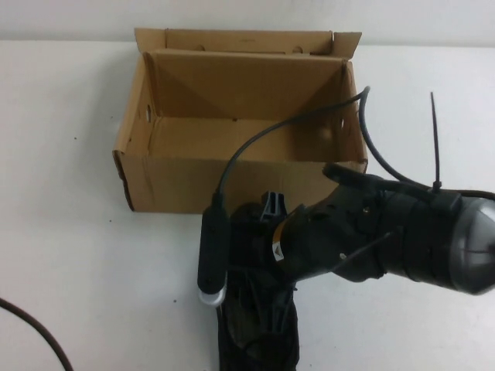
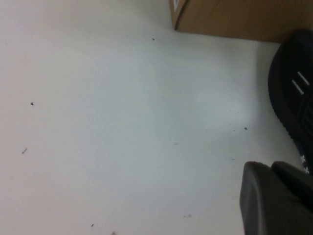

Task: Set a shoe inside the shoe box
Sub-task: Pick up the shoe from the table, then hand over the shoe

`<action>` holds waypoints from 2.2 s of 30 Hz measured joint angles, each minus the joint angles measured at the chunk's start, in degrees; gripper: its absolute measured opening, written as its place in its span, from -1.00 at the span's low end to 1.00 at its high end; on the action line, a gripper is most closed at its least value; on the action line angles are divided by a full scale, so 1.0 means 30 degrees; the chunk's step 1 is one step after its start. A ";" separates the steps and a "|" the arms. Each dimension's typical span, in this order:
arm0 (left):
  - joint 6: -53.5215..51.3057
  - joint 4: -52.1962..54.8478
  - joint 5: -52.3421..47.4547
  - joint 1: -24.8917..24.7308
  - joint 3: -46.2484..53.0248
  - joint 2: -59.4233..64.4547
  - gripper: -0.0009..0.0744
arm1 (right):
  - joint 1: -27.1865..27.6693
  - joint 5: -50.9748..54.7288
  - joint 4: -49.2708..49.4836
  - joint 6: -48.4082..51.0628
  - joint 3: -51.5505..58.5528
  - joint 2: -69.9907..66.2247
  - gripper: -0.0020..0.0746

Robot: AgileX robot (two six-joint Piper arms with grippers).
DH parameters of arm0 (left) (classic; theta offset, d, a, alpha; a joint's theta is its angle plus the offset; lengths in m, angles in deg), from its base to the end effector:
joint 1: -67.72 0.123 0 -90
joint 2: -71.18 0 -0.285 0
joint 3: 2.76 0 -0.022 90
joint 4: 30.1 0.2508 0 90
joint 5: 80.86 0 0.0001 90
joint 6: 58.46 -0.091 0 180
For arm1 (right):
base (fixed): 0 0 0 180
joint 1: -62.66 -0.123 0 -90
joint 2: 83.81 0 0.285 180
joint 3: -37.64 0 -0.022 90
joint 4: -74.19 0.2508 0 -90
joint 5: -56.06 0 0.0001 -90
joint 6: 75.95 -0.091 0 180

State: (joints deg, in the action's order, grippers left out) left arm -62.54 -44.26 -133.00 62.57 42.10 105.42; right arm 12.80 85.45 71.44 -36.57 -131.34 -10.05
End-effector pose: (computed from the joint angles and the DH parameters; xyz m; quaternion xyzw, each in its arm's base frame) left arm 0.0726 -0.0242 0.2945 0.0441 0.9033 -0.1237 0.4085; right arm 0.2355 0.2759 0.2253 -0.6845 0.6700 0.0090 0.2872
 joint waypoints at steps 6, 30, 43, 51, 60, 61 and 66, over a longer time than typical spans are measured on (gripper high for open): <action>0.0000 0.0000 0.0000 0.0000 0.0000 0.0000 -0.98 | -0.0114 -0.1044 -0.1395 -0.0014 -0.0011 -0.0669 -0.14; -0.4734 -0.4333 -0.0294 0.0000 0.0000 0.0000 -0.98 | -0.1604 0.1349 -0.0364 -0.1316 -0.2052 0.0673 -0.91; -1.3857 -1.2400 0.1449 0.0000 -0.0016 0.0012 0.21 | -0.1655 0.6479 -0.2277 -0.7668 -0.7742 0.0774 -0.91; -1.9022 -1.4030 0.2969 0.0000 -0.0112 0.0214 0.64 | -0.1655 0.9748 -0.5883 -1.2681 -1.2809 -0.1323 -0.91; -2.1590 -1.4313 0.2676 0.0000 -0.0712 0.2571 0.66 | -0.1655 1.4024 -0.6350 -1.5246 -1.8742 -0.4808 -0.91; -2.1737 -1.4313 0.2799 0.0000 -0.0844 0.2902 0.66 | -0.1655 1.4176 -0.6220 -1.5277 -1.9275 -0.5075 -0.91; -2.2153 -1.4302 0.3140 0.0000 -0.1139 0.4243 0.67 | -0.1655 1.4257 -0.5172 -1.5440 -2.0525 -0.5562 -0.91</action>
State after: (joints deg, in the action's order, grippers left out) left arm -129.00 -87.17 -123.58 62.57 38.68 118.15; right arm 7.83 128.23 55.92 -82.89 -192.91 -26.74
